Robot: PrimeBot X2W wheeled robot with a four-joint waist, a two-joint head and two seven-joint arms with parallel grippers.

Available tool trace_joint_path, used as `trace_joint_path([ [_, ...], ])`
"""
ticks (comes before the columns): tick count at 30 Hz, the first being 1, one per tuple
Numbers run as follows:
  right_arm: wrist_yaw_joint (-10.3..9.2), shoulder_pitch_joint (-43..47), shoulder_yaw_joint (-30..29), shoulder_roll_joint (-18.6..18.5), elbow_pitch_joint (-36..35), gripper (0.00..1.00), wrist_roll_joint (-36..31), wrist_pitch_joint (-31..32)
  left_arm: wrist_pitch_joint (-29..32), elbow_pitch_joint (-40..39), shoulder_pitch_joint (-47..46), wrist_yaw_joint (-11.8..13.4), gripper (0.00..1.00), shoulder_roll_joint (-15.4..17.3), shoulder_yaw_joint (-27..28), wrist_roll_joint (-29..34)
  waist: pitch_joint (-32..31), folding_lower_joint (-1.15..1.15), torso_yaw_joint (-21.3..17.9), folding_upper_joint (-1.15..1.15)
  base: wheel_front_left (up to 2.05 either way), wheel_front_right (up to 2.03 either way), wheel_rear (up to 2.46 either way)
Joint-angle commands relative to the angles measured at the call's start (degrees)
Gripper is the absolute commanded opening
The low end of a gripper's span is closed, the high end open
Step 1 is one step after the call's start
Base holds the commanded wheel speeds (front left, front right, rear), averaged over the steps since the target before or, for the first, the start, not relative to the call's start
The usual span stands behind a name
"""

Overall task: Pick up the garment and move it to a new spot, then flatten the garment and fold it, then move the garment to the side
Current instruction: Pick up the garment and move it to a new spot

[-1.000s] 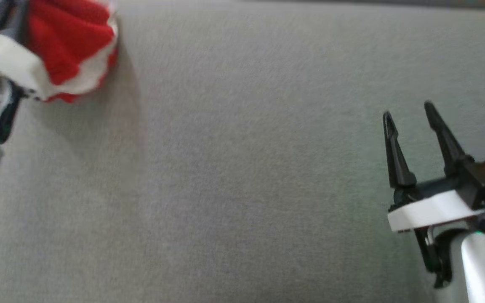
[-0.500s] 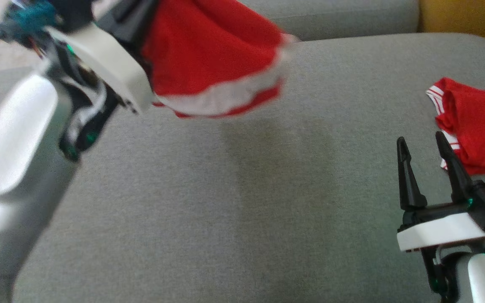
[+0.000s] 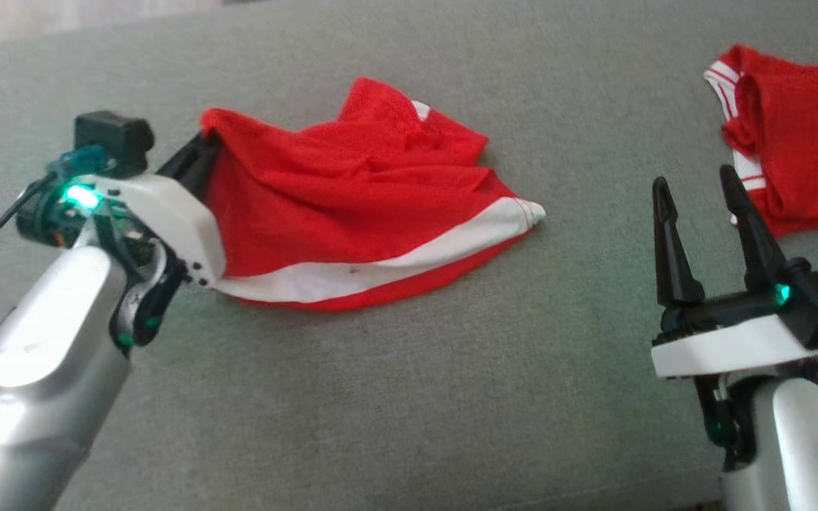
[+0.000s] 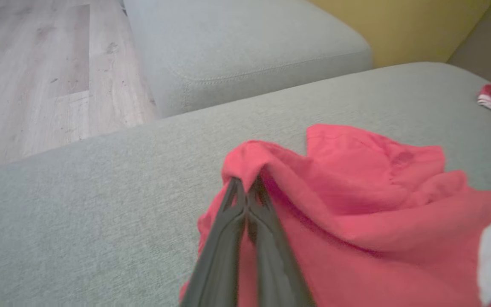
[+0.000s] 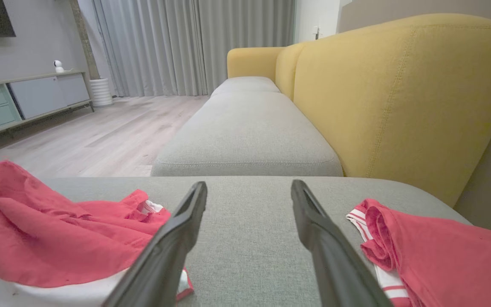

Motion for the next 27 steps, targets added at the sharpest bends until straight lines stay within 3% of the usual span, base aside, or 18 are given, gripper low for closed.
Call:
trace_joint_path([
  [1, -0.04, -1.9, 1.7, -0.2, -1.3, 1.00, 0.1, -0.6, -1.3, 0.3, -3.7, 0.2, 0.00, 2.0, 2.9, 0.9, 2.2, -0.02, -1.8, 0.00, 0.00, 0.00, 0.00],
  [4, -0.04, -2.7, 1.9, -0.2, -0.1, 1.00, 0.0, -1.2, -4.6, 5.5, -4.7, -0.7, 0.00, 1.4, 2.8, 1.8, 2.7, -0.02, -2.0, 0.00, 0.00, 0.00, 0.00],
  [5, -0.04, -2.7, 1.8, -0.2, 0.2, 1.00, 0.0, -1.3, -5.7, 6.3, -4.9, -0.8, 0.15, 1.1, 2.9, 1.8, 2.6, -0.02, -1.9, 0.00, 0.00, 0.00, 0.00],
  [6, -0.04, -2.7, 1.7, -0.2, 0.5, 1.00, 0.0, -1.4, -6.9, 7.1, -5.0, -0.9, 0.45, 0.6, 3.0, 1.9, 2.4, -0.02, -1.8, 0.00, 0.00, 0.00, 0.00],
  [7, -0.04, -2.6, 1.6, -0.2, 0.9, 1.00, 0.0, -1.5, -8.1, 7.8, -5.0, -1.1, 1.00, 0.2, 3.2, 1.9, 2.1, -0.02, -1.5, 0.00, 0.00, 0.00, 0.00],
  [14, -0.04, -1.4, 1.0, -0.2, 2.9, 1.00, -0.5, -1.4, -16.8, 9.6, -3.2, -1.4, 1.00, -2.3, 3.5, 2.5, -2.1, -0.02, 1.4, 0.00, 0.00, 0.00, 0.00],
  [20, -0.04, 0.6, 0.5, -0.2, 4.0, 1.00, -0.8, -1.0, -23.8, 8.0, 3.4, 0.5, 1.00, -3.9, 4.0, 2.0, -7.0, -0.02, 4.5, 0.00, 0.00, 0.00, 0.00],
  [27, -0.04, 3.0, 0.9, -0.2, 4.7, 1.00, -1.2, -0.5, -28.1, 3.9, 13.4, 4.3, 1.00, -5.3, 3.4, 1.9, -11.1, -0.02, 6.8, 0.00, 0.00, 0.00, 0.00],
])
